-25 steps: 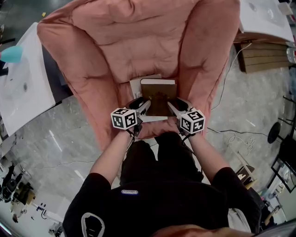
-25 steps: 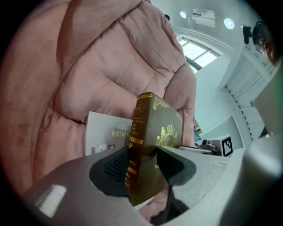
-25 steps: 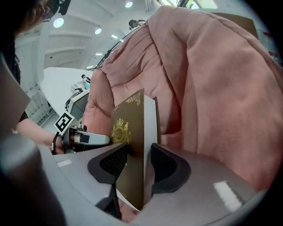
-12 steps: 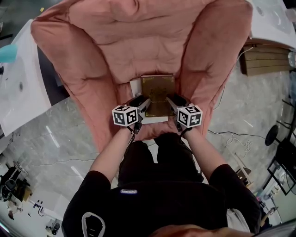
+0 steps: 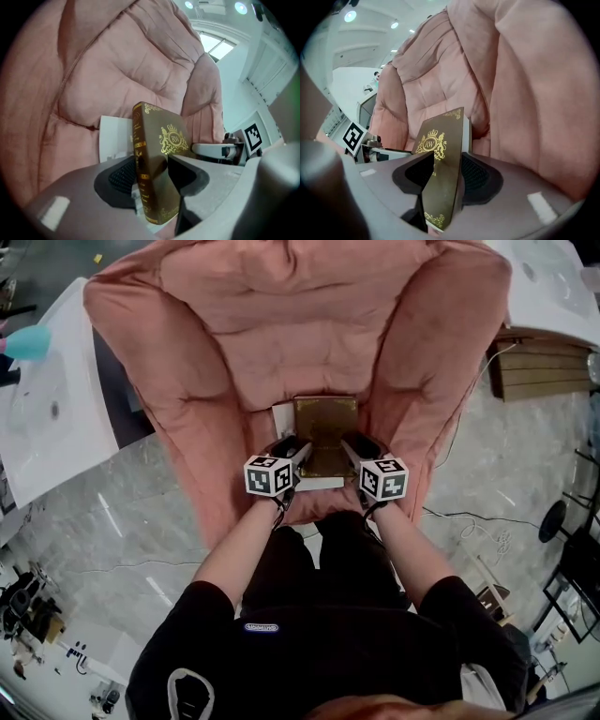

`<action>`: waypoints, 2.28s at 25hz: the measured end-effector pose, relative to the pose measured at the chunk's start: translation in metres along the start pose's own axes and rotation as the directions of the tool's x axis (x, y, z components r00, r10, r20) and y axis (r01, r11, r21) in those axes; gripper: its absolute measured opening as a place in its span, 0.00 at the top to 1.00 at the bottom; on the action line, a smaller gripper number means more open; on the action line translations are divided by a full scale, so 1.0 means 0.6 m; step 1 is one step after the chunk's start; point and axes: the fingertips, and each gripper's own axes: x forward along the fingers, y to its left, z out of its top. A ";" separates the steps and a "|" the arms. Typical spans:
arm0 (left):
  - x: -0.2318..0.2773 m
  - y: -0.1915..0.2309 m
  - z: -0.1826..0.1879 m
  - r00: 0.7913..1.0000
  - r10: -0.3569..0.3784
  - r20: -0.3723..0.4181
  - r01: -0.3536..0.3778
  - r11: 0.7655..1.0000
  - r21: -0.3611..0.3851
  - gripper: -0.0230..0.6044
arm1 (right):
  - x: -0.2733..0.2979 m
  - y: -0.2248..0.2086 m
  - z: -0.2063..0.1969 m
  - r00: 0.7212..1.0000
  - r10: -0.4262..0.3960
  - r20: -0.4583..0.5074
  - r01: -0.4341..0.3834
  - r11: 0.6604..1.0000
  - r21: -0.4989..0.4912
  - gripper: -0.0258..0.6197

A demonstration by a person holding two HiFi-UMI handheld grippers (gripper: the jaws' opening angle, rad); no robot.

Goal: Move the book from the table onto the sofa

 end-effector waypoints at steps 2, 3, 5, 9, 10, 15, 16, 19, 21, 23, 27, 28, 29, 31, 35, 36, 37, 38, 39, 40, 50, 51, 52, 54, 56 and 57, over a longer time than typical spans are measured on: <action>-0.005 -0.004 -0.008 1.000 0.017 -0.025 -0.016 0.999 0.036 0.62 | -0.005 0.010 0.002 1.000 -0.004 0.000 0.004 1.000 -0.025 0.60; -0.008 -0.004 -0.009 0.999 0.026 -0.032 -0.024 0.998 0.051 0.61 | -0.007 0.014 0.003 1.000 -0.006 0.002 0.006 0.999 -0.036 0.58; -0.012 -0.003 -0.007 0.998 0.045 -0.035 -0.043 0.996 0.074 0.61 | -0.015 0.014 0.010 1.000 -0.015 0.016 0.016 0.998 -0.059 0.58; -0.022 -0.014 0.006 0.998 0.054 -0.028 -0.051 0.994 0.097 0.61 | -0.038 0.019 0.023 0.999 -0.036 0.040 0.040 0.993 -0.114 0.57; -0.027 -0.019 0.012 0.999 0.049 -0.021 -0.047 0.994 0.097 0.61 | -0.044 0.023 0.027 0.998 -0.040 0.048 0.046 0.990 -0.131 0.56; -0.058 -0.057 0.035 0.999 0.039 -0.012 -0.037 0.990 0.135 0.59 | -0.092 0.048 0.057 0.995 -0.053 0.085 0.069 0.978 -0.197 0.54; -0.067 -0.067 0.038 0.999 0.039 -0.014 -0.036 0.988 0.147 0.59 | -0.105 0.055 0.064 0.994 -0.053 0.094 0.071 0.976 -0.204 0.54; -0.099 -0.097 0.050 0.999 0.033 -0.013 -0.031 0.985 0.173 0.59 | -0.149 0.081 0.086 0.992 -0.053 0.116 0.081 0.965 -0.248 0.54; -0.127 -0.117 0.057 0.999 0.030 -0.012 -0.028 0.983 0.183 0.59 | -0.178 0.107 0.098 0.991 -0.051 0.120 0.084 0.954 -0.288 0.54; -0.158 -0.139 0.068 1.000 0.030 -0.002 -0.030 0.983 0.182 0.59 | -0.212 0.138 0.115 0.990 -0.036 0.133 0.076 0.949 -0.305 0.54; -0.219 -0.188 0.099 0.999 0.026 0.027 -0.030 0.980 0.194 0.59 | -0.285 0.209 0.154 0.985 0.014 0.170 0.049 0.931 -0.361 0.54; -0.233 -0.201 0.103 0.999 0.021 0.026 -0.026 0.979 0.201 0.59 | -0.302 0.223 0.159 0.985 0.024 0.172 0.043 0.927 -0.372 0.54; -0.246 -0.212 0.105 1.000 0.018 0.024 -0.022 0.978 0.208 0.59 | -0.320 0.234 0.164 0.984 0.031 0.174 0.037 0.925 -0.378 0.54; -0.274 -0.233 0.109 1.000 0.013 0.021 -0.017 0.975 0.221 0.59 | -0.356 0.255 0.176 0.982 0.044 0.184 0.030 0.923 -0.383 0.54; -0.333 -0.271 0.148 0.999 0.001 0.053 -0.015 0.966 0.259 0.59 | -0.436 0.304 0.237 0.964 0.086 0.252 0.028 0.907 -0.419 0.54; -0.345 -0.279 0.166 0.997 -0.002 0.071 -0.017 0.962 0.271 0.59 | -0.454 0.313 0.258 0.958 0.097 0.271 0.031 0.902 -0.431 0.54; -0.356 -0.287 0.181 0.996 -0.005 0.087 -0.020 0.960 0.281 0.59 | -0.470 0.321 0.277 0.952 0.106 0.287 0.033 0.898 -0.439 0.54; -0.367 -0.295 0.194 0.995 -0.007 0.101 -0.022 0.958 0.287 0.59 | -0.486 0.326 0.293 0.947 0.112 0.300 0.034 0.896 -0.444 0.54; -0.377 -0.304 0.204 0.994 -0.009 0.111 -0.024 0.956 0.293 0.59 | -0.502 0.329 0.307 0.943 0.118 0.310 0.035 0.895 -0.445 0.54; -0.388 -0.314 0.214 0.993 -0.012 0.118 -0.024 0.955 0.297 0.59 | -0.517 0.333 0.319 0.940 0.122 0.319 0.035 0.895 -0.445 0.54; -0.536 -0.398 0.285 0.965 -0.084 0.247 -0.007 0.938 0.347 0.59 | -0.630 0.423 0.404 0.903 0.176 0.392 0.041 0.872 -0.488 0.54; -0.549 -0.404 0.292 0.961 -0.091 0.260 -0.007 0.935 0.355 0.59 | -0.638 0.431 0.412 0.897 0.183 0.403 0.041 0.872 -0.488 0.54; -0.562 -0.409 0.300 0.957 -0.098 0.273 -0.008 0.932 0.363 0.59 | -0.645 0.440 0.419 0.891 0.191 0.412 0.039 0.871 -0.490 0.54; -0.589 -0.422 0.315 0.947 -0.113 0.300 -0.010 0.925 0.380 0.59 | -0.658 0.459 0.431 0.880 0.211 0.425 0.032 0.867 -0.497 0.55; -0.615 -0.439 0.329 0.935 -0.130 0.329 -0.012 0.918 0.396 0.59 | -0.673 0.475 0.440 0.870 0.230 0.437 0.027 0.861 -0.508 0.55; -0.628 -0.449 0.335 0.929 -0.137 0.343 -0.015 0.914 0.405 0.59 | -0.682 0.481 0.445 0.865 0.237 0.443 0.027 0.858 -0.514 0.55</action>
